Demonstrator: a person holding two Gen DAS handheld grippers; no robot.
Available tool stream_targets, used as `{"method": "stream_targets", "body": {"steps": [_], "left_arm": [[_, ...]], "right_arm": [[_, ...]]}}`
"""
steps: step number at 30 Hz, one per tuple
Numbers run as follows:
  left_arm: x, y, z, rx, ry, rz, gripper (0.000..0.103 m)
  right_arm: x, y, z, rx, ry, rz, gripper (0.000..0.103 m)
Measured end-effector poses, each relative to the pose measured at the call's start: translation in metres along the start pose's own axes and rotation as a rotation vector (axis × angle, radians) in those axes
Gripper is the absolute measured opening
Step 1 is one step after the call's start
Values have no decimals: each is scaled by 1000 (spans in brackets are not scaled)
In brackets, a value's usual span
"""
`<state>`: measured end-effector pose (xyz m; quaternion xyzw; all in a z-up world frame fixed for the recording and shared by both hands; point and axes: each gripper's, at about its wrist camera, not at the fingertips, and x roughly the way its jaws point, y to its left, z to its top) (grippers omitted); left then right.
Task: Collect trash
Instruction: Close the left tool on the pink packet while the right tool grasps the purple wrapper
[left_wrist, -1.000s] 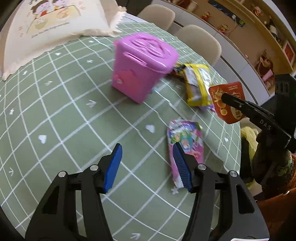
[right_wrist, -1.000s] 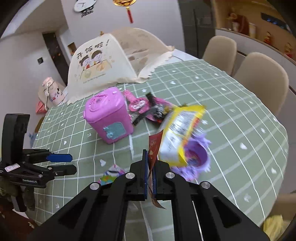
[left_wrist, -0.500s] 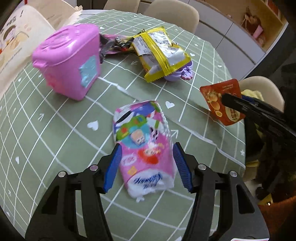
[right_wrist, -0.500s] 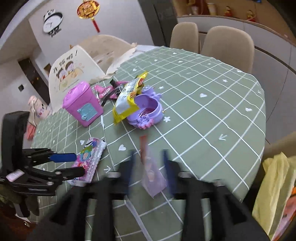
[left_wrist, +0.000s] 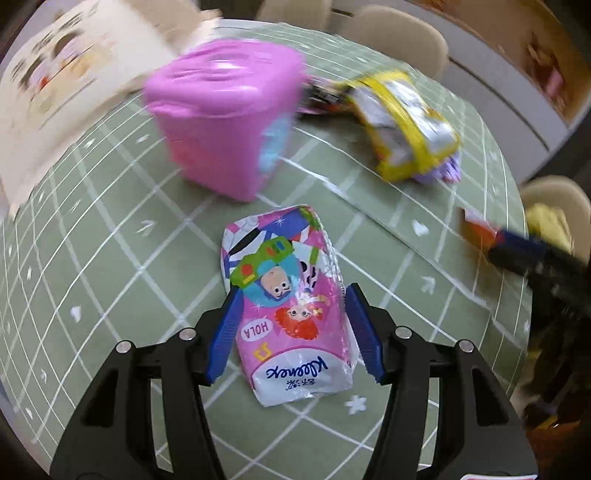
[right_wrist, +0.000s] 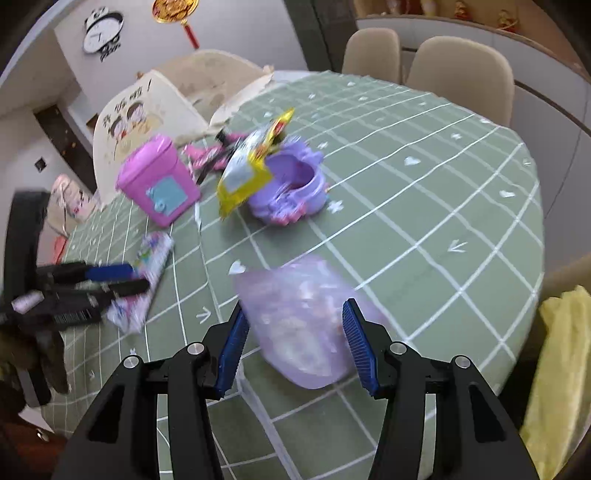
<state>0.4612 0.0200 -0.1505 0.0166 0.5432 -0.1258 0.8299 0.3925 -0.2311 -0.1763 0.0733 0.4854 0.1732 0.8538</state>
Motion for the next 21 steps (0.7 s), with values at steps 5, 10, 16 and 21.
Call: {"method": "stream_targets", "body": {"steps": [5,10,16,21], "left_arm": [[-10,23,-6,-77,-12,-44,54],[-13,28,-10,-115,-4,-87,54],[6,15,-5,-100,28,-18,54],[13,6,2,-82,21,56,54]], "right_arm": [[12,15,-1,-56,31,12,50],[13,8,1,-4,35,66,52],[16,20,6,-115,90,33,52],[-1,26,15,-142,9,-18,52]]}}
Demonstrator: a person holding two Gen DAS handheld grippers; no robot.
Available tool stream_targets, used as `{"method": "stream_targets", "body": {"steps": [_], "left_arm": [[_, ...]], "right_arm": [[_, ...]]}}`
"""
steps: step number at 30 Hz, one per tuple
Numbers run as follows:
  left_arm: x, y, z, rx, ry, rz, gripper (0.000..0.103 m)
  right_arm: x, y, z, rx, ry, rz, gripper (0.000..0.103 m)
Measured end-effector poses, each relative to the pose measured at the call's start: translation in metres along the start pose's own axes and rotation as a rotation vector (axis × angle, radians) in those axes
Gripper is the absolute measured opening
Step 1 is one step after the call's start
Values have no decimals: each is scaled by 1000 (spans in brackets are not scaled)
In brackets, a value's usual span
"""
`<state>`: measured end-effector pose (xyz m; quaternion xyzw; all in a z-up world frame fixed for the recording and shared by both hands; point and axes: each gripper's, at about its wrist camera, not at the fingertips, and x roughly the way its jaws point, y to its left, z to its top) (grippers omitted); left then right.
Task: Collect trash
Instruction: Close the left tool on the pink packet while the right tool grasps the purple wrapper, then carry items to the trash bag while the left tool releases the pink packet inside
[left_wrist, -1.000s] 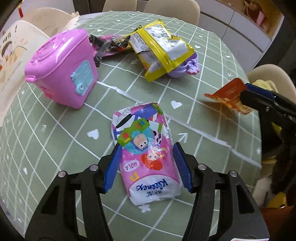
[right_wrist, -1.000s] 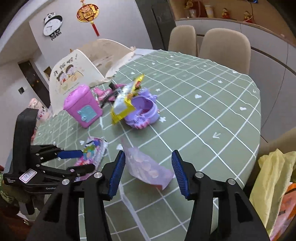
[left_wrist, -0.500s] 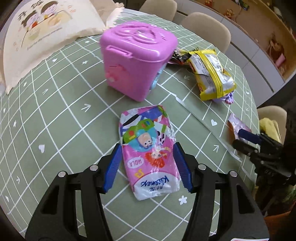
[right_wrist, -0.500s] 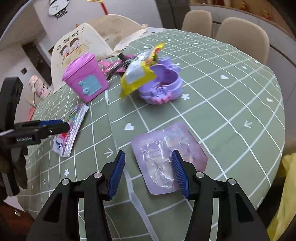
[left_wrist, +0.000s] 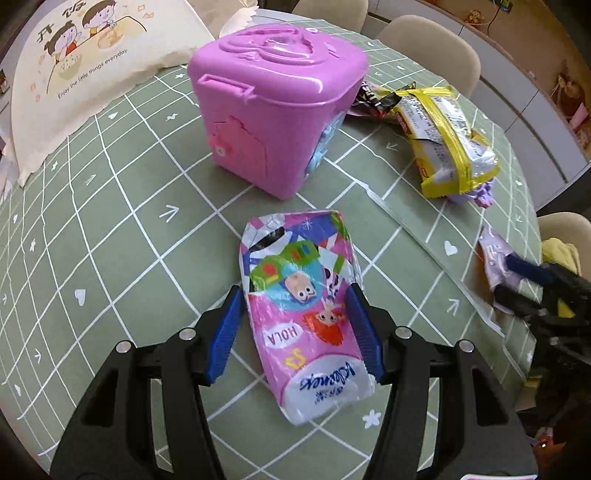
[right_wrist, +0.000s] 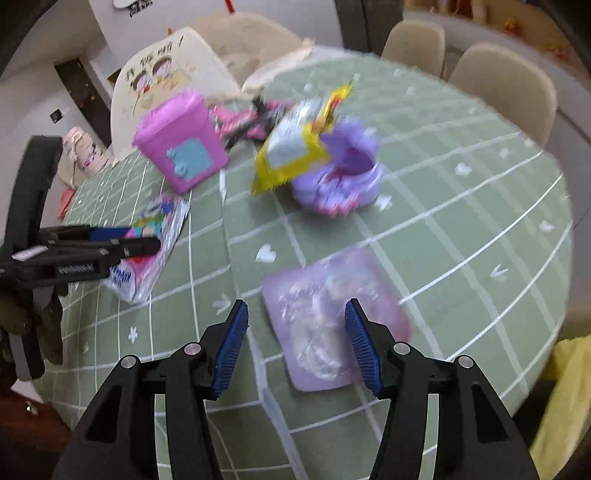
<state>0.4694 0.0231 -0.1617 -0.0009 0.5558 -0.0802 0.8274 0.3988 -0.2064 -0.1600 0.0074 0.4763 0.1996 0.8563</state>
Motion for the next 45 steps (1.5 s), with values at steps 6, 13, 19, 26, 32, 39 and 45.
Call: {"method": "stream_targets", "body": {"steps": [6,13,19,26,32,39,45], "left_arm": [[-3,6,2,-28,0,-19,37],[-20,16,2,-52,-41,-100,8],[-48,21,2,-69,-119,-123,7],[-52,24,-3,-79,-118,-132,6],[-54,19,-3,-60,-129,-152,4],[-84,3,-1,16,-211,-172,3],[-117,-15,-3,85,-288,-187,3]], "right_arm": [[-29,-13,18,7,-63,3,52],[-5,-33,4,-76,103,-118,52],[13,-37,1,-48,139,-110,52],[17,-21,-5,-65,127,-114,33],[-6,2,-3,-64,56,-96,5],[-55,23,16,-53,-63,-100,4],[-93,32,21,-51,-147,-151,4]]}}
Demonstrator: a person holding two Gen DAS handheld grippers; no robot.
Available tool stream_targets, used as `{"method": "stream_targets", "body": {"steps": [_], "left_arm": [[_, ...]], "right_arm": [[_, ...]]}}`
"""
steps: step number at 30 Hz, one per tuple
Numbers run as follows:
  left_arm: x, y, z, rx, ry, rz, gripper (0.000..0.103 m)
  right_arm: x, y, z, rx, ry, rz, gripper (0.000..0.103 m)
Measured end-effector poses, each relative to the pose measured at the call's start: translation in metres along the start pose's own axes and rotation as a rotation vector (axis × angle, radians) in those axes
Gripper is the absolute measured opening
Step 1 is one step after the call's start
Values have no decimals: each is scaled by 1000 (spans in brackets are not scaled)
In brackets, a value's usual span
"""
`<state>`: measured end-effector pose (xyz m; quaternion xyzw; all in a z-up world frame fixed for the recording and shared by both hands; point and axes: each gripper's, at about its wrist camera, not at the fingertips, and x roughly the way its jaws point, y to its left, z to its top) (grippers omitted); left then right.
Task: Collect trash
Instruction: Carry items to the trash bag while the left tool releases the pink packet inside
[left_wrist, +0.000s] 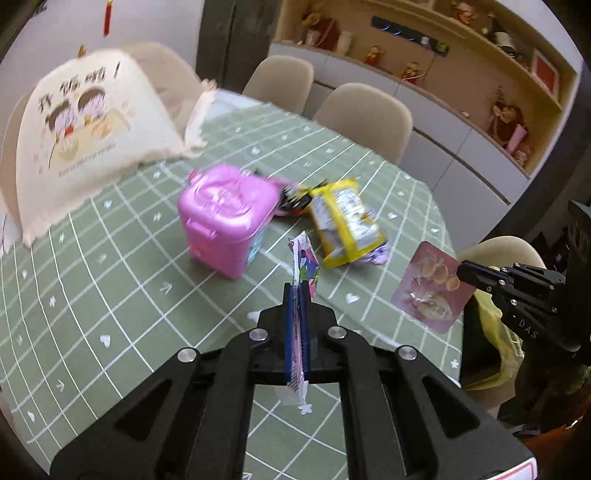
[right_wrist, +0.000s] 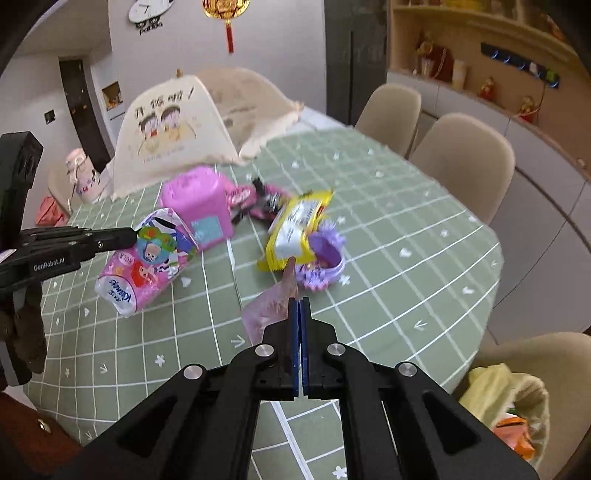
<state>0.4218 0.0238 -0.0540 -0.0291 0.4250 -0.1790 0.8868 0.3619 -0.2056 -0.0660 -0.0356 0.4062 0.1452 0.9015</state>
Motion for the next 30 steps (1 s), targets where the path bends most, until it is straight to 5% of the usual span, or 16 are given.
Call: {"method": "stream_targets", "body": {"steps": [17,30], "left_arm": [[-35,-80,45,119,-141,-101,3],[38,-246,33,232,-8,-383,3]], "right_arm": [[-96,-55,-17,107,-146,-142,4],[-163,-172,-83,216,-154,-311,4]]}}
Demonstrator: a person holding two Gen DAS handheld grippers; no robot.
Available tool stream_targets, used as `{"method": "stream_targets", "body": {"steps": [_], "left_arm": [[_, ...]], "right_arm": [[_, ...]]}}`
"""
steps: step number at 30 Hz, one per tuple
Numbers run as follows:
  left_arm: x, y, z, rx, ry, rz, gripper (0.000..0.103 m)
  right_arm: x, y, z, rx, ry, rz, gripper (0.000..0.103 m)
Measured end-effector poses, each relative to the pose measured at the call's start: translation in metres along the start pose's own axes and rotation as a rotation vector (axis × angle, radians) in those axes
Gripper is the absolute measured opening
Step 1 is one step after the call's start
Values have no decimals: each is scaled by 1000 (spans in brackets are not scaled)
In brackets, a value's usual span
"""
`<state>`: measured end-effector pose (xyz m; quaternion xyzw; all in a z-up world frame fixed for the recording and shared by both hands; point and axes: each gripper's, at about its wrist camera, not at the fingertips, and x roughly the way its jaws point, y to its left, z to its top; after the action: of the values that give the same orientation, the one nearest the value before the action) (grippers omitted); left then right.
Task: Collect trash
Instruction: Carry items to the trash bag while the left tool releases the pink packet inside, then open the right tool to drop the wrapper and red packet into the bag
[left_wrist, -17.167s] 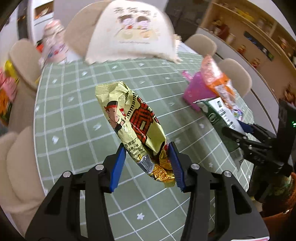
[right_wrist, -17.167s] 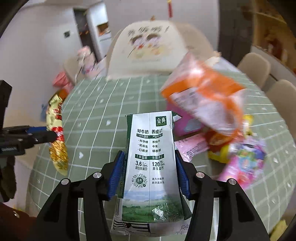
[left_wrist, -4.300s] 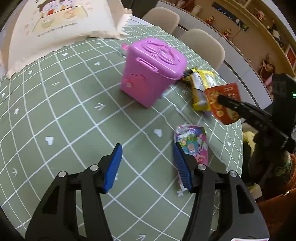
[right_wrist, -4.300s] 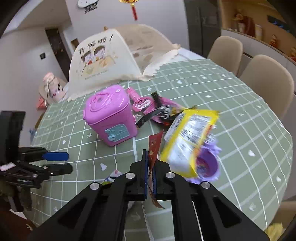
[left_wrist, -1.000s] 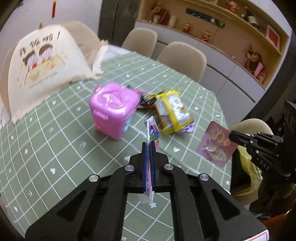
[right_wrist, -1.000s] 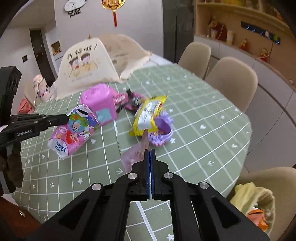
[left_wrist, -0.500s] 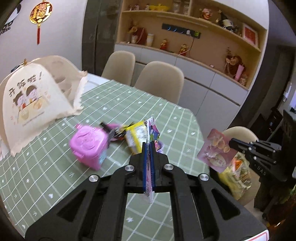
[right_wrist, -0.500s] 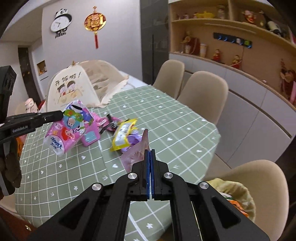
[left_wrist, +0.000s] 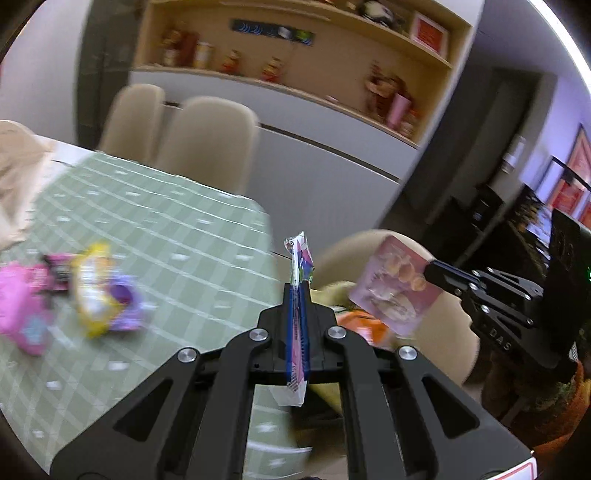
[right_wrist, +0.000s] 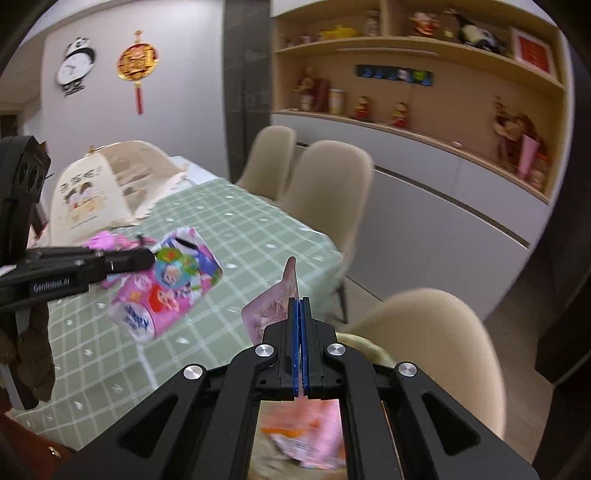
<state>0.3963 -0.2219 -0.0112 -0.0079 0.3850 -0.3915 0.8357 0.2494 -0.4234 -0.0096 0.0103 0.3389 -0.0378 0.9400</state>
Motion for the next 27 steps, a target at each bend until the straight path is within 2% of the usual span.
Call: {"method": "stream_targets", "body": {"steps": [4,8,10,11,12,14,18,24,27], "left_arm": [[51,-35,-7,1,90,-102,3],[93,-50,-22,-3,178,-155,3],[111,-55,-29,-22,222,-162,12],[117,-54,-30,-36,238,-163,25],[120,-52,-31,-55,246,-160,34],[120,-45,-31,-79,236,-137,37],[107,-32,-27,-105,202,-87,40],[69,0,-24,-148,136,27,43],[47,25,-25,-199,97,80,45]], "right_arm": [[-6,-38,-14,42,11,-41,4],[-4,-67,-29,85,29,-55,4],[1,-77,-36,104,44,-47,4],[4,-78,-39,110,51,-38,4],[7,-79,-41,115,59,-27,4],[17,-81,-47,122,81,0,4],[51,-66,-58,91,159,60,4],[124,-37,-95,42,351,133,4],[146,-28,-108,27,418,142,4]]}}
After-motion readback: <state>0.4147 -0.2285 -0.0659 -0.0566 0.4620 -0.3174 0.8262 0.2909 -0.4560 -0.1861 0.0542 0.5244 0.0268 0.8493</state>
